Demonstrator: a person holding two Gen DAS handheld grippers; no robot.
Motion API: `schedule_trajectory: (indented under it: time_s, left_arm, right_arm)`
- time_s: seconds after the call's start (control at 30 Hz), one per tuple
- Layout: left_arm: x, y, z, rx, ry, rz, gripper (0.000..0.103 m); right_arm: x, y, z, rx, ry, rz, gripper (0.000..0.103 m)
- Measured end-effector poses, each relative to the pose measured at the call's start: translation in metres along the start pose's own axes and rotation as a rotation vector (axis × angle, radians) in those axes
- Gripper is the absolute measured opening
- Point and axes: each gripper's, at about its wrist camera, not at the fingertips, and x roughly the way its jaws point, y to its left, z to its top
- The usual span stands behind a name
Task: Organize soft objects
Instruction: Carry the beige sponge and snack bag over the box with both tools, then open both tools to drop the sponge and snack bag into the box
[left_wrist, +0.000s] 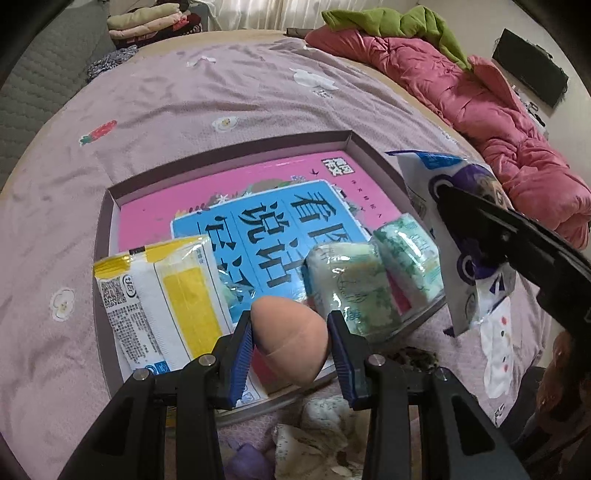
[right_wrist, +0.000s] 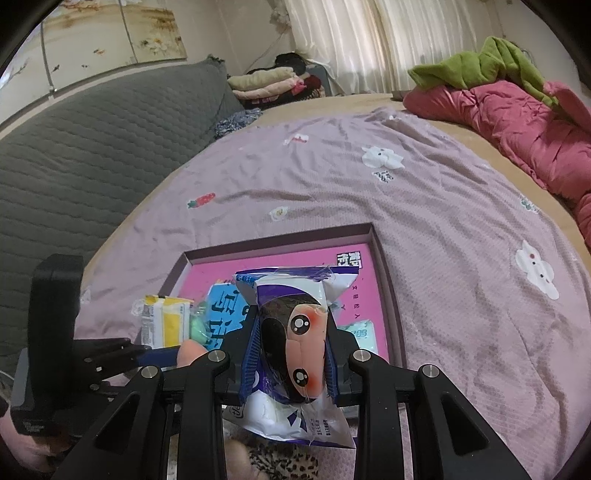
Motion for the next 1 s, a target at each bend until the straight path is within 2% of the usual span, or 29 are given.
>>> schedule_trajectory:
  time_s: [0.43, 0.77, 0.9, 1.0]
  left_arm:
    - [0.013, 0.006, -0.002, -0.022, 0.026, -0.016, 0.040]
    - [0.012, 0.004, -0.005, -0.023, 0.016, -0.017, 0.040]
    - [0.013, 0.003, -0.006, -0.022, 0.019, -0.016, 0.041]
    - [0.013, 0.003, -0.006, -0.022, 0.020, -0.015, 0.041]
  right_arm:
    - [0.040, 0.010, -0.016, -0.069, 0.068, -0.036, 0.031]
    - [0.047, 0.011, -0.031, -0.117, 0.076, -0.079, 0.033]
    - [0.044, 0.010, -0.033, -0.112, 0.070, -0.083, 0.037]
    - [0.041, 0.006, -0.034, -0.102, 0.068, -0.100, 0.044]
